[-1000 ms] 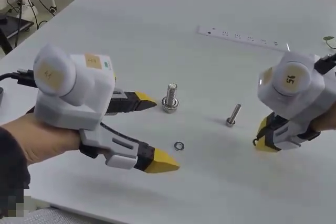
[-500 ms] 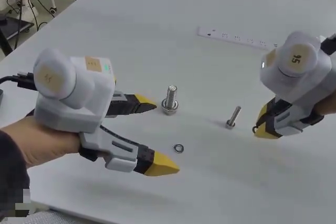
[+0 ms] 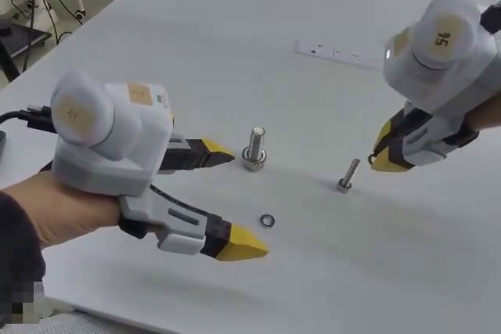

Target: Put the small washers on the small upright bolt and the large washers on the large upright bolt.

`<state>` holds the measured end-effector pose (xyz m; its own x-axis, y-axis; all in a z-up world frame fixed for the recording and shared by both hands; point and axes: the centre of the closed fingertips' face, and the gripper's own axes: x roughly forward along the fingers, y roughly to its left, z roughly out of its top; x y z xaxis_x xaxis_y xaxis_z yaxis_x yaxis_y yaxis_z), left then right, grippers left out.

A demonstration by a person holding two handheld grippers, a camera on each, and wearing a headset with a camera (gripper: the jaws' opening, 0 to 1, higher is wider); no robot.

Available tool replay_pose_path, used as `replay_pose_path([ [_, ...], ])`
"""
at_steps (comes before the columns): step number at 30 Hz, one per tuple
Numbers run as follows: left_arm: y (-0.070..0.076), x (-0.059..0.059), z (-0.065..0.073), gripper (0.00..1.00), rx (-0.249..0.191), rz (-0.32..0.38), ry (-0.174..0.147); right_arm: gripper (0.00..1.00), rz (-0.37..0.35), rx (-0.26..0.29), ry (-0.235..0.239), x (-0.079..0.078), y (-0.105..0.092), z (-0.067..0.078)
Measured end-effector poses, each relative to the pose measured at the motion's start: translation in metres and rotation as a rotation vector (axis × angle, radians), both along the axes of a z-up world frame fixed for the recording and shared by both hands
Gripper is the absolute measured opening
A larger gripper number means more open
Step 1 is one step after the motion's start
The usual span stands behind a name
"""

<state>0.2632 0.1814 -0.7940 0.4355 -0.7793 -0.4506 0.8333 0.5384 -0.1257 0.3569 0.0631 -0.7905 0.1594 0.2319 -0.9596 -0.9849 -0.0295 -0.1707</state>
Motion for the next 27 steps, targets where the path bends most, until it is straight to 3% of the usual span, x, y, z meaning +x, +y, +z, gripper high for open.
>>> replay_pose_path([
  [10, 0.001, 0.001, 0.0, 0.78, 0.003, 0.004, 0.002, 0.14, 0.027, -0.005, -0.009, 0.009, 0.008, 0.001],
  [27, 0.002, 0.003, -0.004, 0.78, 0.003, 0.01, 0.012, 0.14, 0.043, -0.032, 0.025, 0.013, 0.011, -0.019],
])
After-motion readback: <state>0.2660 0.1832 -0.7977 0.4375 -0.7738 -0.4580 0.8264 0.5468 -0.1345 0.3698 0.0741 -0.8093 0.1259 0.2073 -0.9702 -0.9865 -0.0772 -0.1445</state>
